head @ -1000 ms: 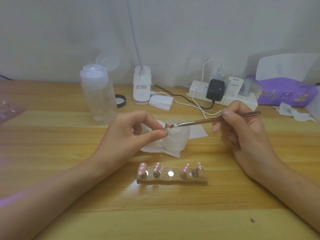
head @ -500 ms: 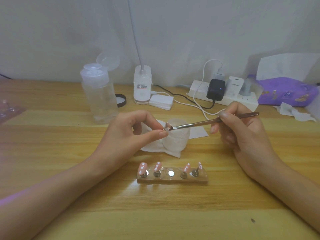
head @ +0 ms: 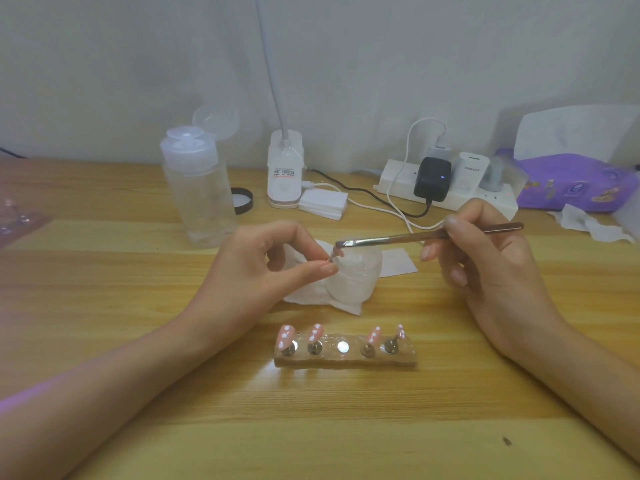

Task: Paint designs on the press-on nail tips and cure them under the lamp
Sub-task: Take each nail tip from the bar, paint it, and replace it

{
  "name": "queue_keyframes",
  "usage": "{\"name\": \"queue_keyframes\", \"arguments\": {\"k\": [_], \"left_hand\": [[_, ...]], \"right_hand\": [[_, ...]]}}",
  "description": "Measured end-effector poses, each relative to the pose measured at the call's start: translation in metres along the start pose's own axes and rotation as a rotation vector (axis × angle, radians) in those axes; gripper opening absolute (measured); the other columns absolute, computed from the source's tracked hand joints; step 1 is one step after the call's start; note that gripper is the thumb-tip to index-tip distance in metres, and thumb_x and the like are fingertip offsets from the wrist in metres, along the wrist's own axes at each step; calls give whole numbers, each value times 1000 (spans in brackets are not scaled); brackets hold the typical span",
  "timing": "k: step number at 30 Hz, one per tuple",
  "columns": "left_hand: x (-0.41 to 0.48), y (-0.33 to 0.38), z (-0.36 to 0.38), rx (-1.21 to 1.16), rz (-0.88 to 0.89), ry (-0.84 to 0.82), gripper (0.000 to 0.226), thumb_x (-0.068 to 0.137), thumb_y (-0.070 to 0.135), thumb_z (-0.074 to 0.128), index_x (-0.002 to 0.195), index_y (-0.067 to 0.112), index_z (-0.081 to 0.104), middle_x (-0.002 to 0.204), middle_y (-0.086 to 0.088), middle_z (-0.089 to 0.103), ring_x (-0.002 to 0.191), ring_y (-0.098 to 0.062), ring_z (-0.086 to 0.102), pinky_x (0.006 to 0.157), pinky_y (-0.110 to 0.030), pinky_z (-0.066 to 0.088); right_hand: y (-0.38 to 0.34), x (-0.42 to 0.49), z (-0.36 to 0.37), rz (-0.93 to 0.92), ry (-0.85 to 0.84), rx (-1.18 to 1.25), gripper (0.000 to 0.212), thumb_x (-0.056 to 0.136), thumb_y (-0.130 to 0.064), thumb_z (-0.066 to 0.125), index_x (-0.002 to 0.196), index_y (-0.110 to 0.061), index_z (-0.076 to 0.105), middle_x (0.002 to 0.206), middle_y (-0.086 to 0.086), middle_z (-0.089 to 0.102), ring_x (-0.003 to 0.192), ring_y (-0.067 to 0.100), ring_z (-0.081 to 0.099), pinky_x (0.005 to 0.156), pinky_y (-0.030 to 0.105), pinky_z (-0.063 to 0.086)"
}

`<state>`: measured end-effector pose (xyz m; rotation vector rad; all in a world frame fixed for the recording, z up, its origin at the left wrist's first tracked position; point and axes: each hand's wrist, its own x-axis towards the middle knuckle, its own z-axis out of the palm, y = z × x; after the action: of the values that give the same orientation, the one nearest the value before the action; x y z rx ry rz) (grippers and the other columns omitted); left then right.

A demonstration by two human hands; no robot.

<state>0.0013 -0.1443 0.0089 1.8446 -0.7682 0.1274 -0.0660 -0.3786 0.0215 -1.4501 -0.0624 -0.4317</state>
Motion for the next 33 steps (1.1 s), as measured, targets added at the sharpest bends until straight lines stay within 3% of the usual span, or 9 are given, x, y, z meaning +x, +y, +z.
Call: {"name": "queue_keyframes", "arguments": {"k": [4,7,10,14,18,33], "left_hand": [[0,0,-1,29,35,-2,13,76,32,76,74,21,70,54,20,50,49,-4,36,54,-8,30],[0,0,0,46,47,-3,13,77,33,76,75,21,70,55,9,48,50,-5,34,54,-11,29],[0,-1,-1,54,49,-3,12,78,31,75,76,20,70,64,11,57,52,-5,35,55,-10,30],[0,-2,-1,54,46,-1,11,78,31,74,75,22,69,73,4,63,52,-5,37,56,-10,31],[0,-3,-1,44,40,-9,10,79,31,74,75,24,68,78,1,65,52,-5,37,58,-10,32],[0,-5,-1,32,41,-15,11,80,32,74,77,25,67,83,1,65,53,-6,35,57,-12,33]], "right_hand": [[1,0,0,12,5,1,24,88,-21,63,69,-20,49,61,6,64,43,9,31,43,23,20],[0,0,-1,5,7,26,25,90,-20,62,70,-21,47,61,5,64,44,8,34,43,21,23],[1,0,0,-2,-25,-3,26,90,-23,62,66,-27,53,64,6,66,44,8,35,43,19,26],[1,0,-1,8,5,14,22,86,-24,62,70,-20,49,61,5,64,44,8,33,42,17,25],[2,1,-1,-10,-35,-12,23,89,-24,58,67,-28,54,65,5,68,44,9,36,43,20,24],[3,1,-4,21,-3,44,23,91,-23,62,71,-22,49,65,5,66,43,7,34,41,15,28]]}}
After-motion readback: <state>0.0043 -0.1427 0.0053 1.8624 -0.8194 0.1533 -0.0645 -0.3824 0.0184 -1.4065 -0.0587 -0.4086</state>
